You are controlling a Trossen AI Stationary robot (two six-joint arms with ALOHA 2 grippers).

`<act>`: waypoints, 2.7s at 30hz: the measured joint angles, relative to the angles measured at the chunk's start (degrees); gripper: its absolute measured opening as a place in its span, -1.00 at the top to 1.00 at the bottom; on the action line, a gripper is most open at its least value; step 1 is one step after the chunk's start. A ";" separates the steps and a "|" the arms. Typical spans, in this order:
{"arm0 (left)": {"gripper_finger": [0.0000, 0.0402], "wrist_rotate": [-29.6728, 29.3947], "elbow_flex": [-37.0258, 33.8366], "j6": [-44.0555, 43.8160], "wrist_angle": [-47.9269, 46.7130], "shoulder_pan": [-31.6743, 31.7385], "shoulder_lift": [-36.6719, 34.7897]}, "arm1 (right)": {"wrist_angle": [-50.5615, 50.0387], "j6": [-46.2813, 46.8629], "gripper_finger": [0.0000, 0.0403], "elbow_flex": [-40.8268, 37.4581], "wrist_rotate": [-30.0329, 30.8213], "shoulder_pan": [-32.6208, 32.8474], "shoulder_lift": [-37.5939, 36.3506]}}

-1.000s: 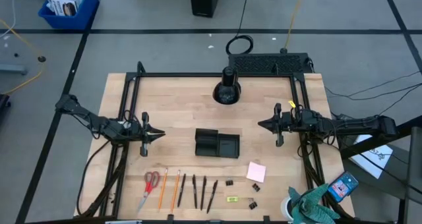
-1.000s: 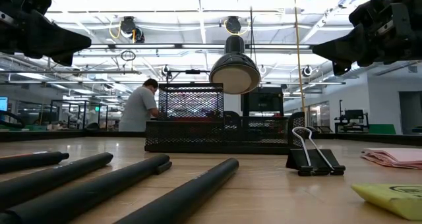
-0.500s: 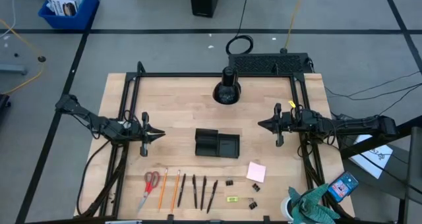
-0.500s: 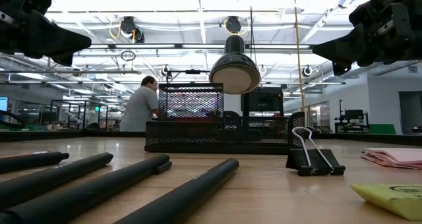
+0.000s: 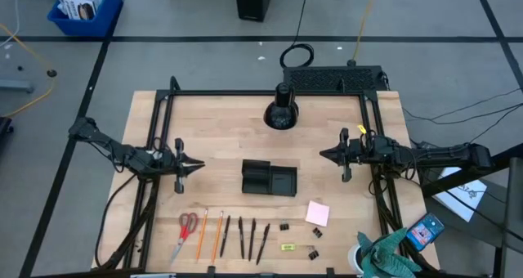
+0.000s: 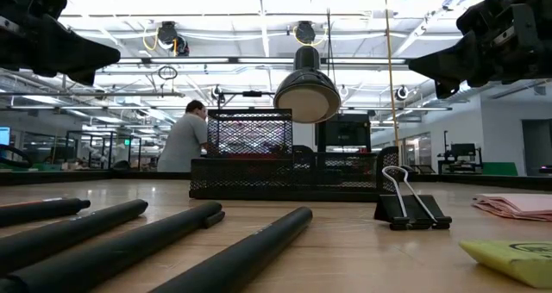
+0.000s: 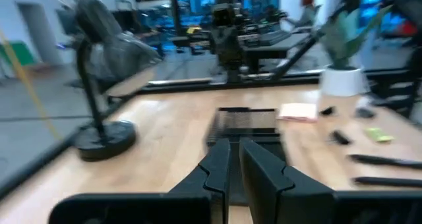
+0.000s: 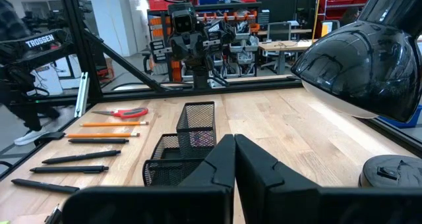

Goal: Pick and place office supplies into organizer
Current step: Put the orange pencil into the black desk organizer

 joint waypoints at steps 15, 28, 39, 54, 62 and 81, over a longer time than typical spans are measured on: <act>0.79 -1.38 0.00 -18.65 6.05 0.04 0.00 | 0.02 0.02 1.00 -0.02 0.00 0.01 -0.02; 0.79 -2.27 2.30 -23.82 7.80 -0.44 0.59 | 1.71 -0.99 1.00 0.00 0.02 0.01 0.00; 0.79 -9.80 31.40 -48.42 -26.95 -5.32 30.99 | 3.88 -10.82 1.00 -0.01 5.67 -0.03 0.00; 0.79 20.94 75.37 -96.06 -77.76 -5.35 78.07 | 1.21 -10.81 1.00 0.00 10.62 -0.01 0.07; 0.79 28.72 77.59 -112.07 -76.33 -7.41 88.28 | 0.68 -12.11 1.00 0.00 10.58 -0.01 0.07; 0.14 28.01 77.61 -117.89 -68.44 -11.56 96.60 | -0.04 -9.50 0.96 -0.01 10.33 0.01 0.09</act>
